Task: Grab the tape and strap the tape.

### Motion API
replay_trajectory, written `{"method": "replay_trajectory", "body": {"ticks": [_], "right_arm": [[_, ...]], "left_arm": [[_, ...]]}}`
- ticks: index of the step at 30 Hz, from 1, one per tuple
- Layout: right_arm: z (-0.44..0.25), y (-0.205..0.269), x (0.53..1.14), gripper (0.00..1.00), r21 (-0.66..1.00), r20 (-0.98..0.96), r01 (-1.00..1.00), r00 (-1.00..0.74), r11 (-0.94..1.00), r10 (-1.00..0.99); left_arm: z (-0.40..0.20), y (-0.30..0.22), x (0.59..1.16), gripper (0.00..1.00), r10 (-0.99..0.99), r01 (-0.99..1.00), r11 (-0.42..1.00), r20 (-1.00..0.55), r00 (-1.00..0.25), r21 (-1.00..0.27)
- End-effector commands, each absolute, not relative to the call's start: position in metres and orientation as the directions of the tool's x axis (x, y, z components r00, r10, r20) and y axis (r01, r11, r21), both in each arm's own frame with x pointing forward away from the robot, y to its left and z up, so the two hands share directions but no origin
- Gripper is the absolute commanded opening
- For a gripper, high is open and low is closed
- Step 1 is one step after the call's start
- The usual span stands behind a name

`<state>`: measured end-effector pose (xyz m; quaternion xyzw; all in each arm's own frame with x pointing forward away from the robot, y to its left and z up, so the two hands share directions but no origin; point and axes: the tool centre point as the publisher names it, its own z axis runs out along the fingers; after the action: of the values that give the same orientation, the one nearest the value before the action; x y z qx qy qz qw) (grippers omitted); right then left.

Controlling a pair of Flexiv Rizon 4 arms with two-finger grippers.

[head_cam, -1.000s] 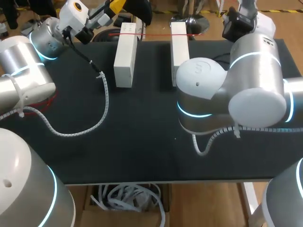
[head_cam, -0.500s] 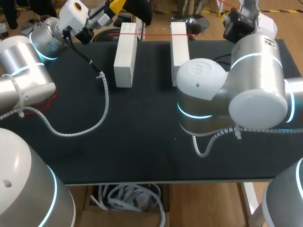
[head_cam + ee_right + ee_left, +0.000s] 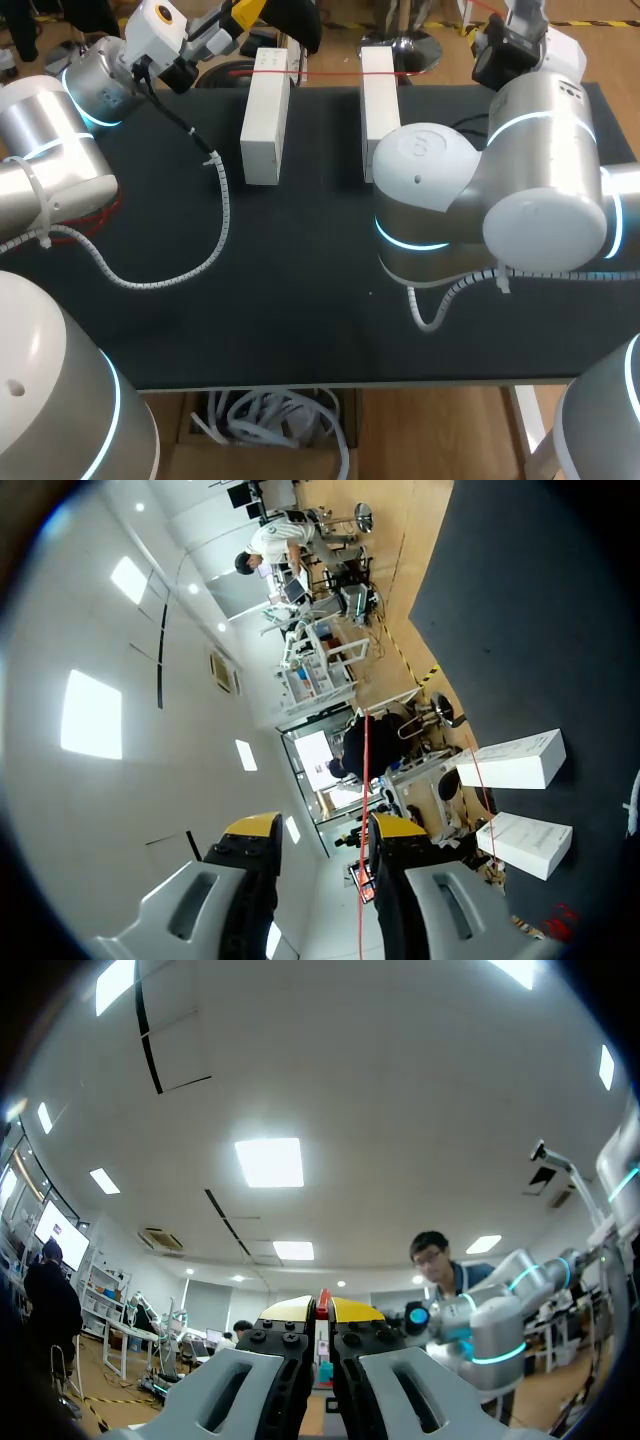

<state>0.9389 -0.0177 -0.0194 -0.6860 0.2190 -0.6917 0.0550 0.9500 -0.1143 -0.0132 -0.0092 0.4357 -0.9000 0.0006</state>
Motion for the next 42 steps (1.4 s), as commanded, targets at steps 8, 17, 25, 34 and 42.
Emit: {"method": "replay_trajectory", "body": {"ticks": [8, 17, 25, 34, 42], "right_arm": [[-0.0151, -0.0175, 0.9389, 0.36, -0.379, 0.925, -0.220, -0.047, -0.899, -0.378], [-0.0151, -0.0163, 0.9392, 0.25, -0.382, 0.923, -0.216, -0.044, -0.899, -0.381], [-0.0158, -0.0160, 0.9402, 0.19, -0.381, 0.923, -0.216, -0.043, -0.899, -0.381], [-0.0159, -0.0150, 0.9413, 0.16, -0.377, 0.925, -0.210, -0.042, -0.902, -0.377], [-0.0160, -0.0128, 0.9414, 0.13, -0.376, 0.926, -0.199, -0.038, -0.905, -0.376]], "left_arm": [[-0.0140, -0.1140, 0.9504, 0.00, -0.007, -0.007, -0.622, 0.015, -1.000, -0.783], [-0.0140, -0.1140, 0.9504, 0.00, -0.007, -0.007, -0.622, 0.015, -1.000, -0.783], [-0.0140, -0.1140, 0.9504, 0.00, -0.007, -0.007, -0.622, 0.015, -1.000, -0.783], [-0.0140, -0.1140, 0.9504, 0.00, -0.007, -0.007, -0.622, 0.015, -1.000, -0.783], [-0.0140, -0.1140, 0.9504, 0.00, -0.007, -0.007, -0.622, 0.015, -1.000, -0.783]]}}
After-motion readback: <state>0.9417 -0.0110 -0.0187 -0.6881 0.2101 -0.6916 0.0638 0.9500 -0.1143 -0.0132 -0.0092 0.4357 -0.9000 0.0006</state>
